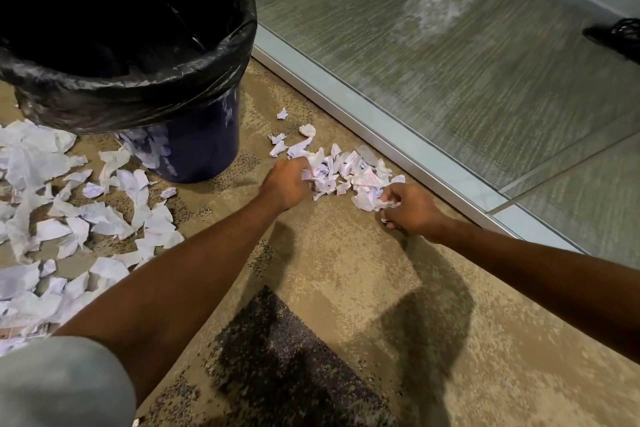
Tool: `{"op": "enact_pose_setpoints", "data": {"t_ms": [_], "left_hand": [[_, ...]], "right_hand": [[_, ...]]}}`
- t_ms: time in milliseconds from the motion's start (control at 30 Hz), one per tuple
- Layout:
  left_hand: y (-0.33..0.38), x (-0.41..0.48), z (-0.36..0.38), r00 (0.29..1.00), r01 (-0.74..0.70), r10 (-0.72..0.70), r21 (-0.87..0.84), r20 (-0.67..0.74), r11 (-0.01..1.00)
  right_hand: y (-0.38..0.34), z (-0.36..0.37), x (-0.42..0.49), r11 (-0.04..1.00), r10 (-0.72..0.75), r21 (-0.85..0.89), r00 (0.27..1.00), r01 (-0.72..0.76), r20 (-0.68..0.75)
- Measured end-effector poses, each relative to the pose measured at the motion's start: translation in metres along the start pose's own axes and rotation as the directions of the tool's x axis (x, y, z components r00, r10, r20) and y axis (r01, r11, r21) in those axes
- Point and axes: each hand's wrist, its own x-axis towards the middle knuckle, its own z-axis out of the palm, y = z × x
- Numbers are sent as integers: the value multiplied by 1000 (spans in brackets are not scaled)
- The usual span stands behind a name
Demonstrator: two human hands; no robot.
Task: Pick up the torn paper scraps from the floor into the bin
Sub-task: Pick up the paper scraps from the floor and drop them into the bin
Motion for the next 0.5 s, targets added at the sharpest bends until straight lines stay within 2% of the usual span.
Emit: {"op": "enact_pose_setpoints", "data": {"t_ms": [200, 300, 500], "left_hand": [[10, -9, 17, 998, -27, 35, -124, 60, 992], [19, -19, 28, 994, 49, -22, -245, 110, 968], [29, -35, 37, 980, 178, -111, -488, 162, 855]], "right_hand": [[-18, 22, -5, 964, 44, 258, 995, -66, 89], [-26, 36, -2, 943, 40, 323, 990, -82, 135], [-42, 51, -6, 894, 55, 429, 981, -132, 187]]}}
